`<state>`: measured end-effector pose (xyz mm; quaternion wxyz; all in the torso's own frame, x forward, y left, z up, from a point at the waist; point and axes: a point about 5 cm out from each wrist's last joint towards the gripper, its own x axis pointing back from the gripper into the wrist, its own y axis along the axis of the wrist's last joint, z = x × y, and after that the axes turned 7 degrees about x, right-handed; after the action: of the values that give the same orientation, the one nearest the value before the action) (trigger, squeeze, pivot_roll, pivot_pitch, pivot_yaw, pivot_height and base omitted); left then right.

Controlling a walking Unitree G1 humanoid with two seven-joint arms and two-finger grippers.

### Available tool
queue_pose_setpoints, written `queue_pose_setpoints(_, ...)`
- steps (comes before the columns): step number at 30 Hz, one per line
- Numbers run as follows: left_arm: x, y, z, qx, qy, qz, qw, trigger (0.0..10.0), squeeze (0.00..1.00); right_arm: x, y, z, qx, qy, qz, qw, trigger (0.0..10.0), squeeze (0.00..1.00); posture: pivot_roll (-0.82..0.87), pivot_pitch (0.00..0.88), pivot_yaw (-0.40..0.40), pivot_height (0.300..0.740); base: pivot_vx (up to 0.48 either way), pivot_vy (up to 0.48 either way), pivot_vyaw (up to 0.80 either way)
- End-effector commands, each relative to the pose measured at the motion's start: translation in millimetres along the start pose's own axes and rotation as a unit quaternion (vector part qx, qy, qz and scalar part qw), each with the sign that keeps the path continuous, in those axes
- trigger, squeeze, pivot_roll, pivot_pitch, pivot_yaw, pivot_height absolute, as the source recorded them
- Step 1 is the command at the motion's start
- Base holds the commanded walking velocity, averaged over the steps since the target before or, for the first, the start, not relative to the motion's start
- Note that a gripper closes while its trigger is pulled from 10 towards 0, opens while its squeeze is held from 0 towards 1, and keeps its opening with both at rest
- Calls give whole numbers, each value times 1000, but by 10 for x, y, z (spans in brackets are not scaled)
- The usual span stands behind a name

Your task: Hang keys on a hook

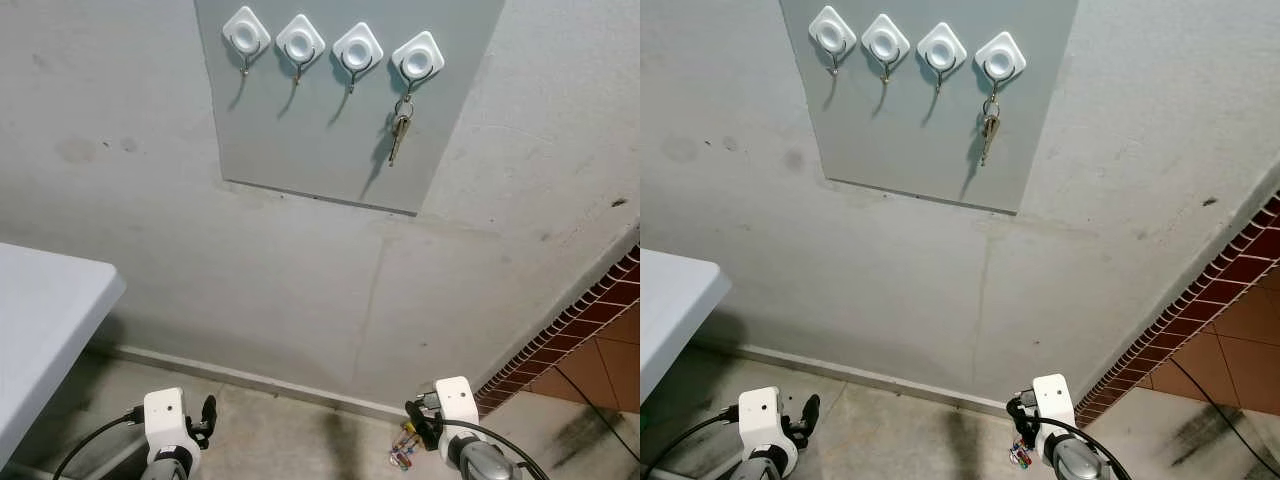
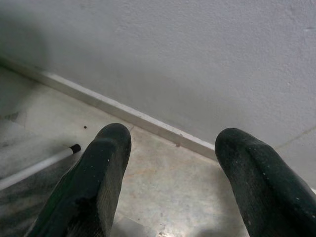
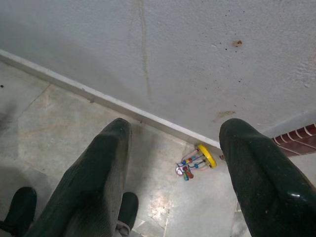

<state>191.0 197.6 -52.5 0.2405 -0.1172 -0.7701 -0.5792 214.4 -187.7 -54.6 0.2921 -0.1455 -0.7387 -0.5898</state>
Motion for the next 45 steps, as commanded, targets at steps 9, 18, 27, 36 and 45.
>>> queue_pose_setpoints(9,-228,78,-82,-6,-11,54,998,10000,0,-120,117,75,-64,5,16,998,10000,0,-29,5,17,740,0,0,0)
queue_pose_setpoints(18,-198,31,-37,-3,5,60,998,10000,0,-88,23,83,-55,4,37,998,10000,0,-29,0,34,740,0,0,0)
queue_pose_setpoints(27,-198,31,-37,-3,5,60,998,10000,0,-88,23,83,-55,4,37,998,10000,0,-29,0,34,740,0,0,0)
queue_pose_setpoints(36,-198,31,-37,-3,5,60,998,10000,0,-88,23,83,-55,4,37,998,10000,0,-29,0,34,740,0,0,0)
queue_pose_setpoints(45,-198,31,-37,-3,5,60,998,10000,0,-88,23,83,-55,4,37,998,10000,0,-29,0,34,740,0,0,0)
